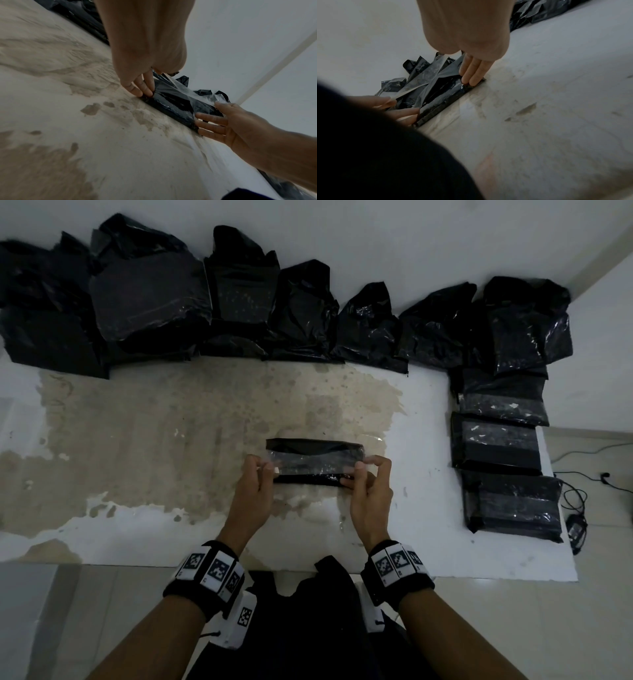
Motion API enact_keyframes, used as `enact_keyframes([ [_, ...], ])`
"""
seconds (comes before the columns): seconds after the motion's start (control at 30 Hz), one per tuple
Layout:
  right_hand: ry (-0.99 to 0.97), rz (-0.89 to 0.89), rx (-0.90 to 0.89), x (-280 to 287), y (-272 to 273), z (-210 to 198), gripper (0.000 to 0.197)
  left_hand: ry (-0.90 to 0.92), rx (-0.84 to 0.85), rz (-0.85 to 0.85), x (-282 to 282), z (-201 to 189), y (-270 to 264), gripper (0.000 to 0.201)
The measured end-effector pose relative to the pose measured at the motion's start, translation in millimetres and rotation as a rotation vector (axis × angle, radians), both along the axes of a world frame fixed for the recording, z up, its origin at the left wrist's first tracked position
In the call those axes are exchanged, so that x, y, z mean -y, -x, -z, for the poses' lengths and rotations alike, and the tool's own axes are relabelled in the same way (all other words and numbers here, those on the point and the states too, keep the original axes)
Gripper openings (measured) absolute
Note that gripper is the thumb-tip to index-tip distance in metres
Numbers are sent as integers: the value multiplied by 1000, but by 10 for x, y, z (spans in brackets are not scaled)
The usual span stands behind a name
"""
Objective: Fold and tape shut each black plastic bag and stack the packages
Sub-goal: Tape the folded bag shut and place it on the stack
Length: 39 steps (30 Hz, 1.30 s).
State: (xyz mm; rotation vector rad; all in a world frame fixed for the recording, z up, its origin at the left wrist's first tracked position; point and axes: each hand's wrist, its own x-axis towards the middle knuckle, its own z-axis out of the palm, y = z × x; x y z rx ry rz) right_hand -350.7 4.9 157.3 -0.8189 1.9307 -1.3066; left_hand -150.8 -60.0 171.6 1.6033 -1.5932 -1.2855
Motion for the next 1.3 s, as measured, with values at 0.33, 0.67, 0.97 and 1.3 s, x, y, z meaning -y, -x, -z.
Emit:
enact_keyframes([
  [0.33, -78, -63, -361, -68, -52, 1, 21, -61, -2, 62, 84, -38, -22, 20],
  [0.67, -130, -123, -386, -20, -26, 44, 33, 397, 205, 285, 235, -87, -65, 17],
  [0.97, -155, -143, -367, -13, -12, -23, 24, 192, 95, 281, 308, -167, 156, 16],
  [1.3, -2, -163, -621, -69, 20, -181, 5, 154, 71, 234, 279, -97, 147, 23],
])
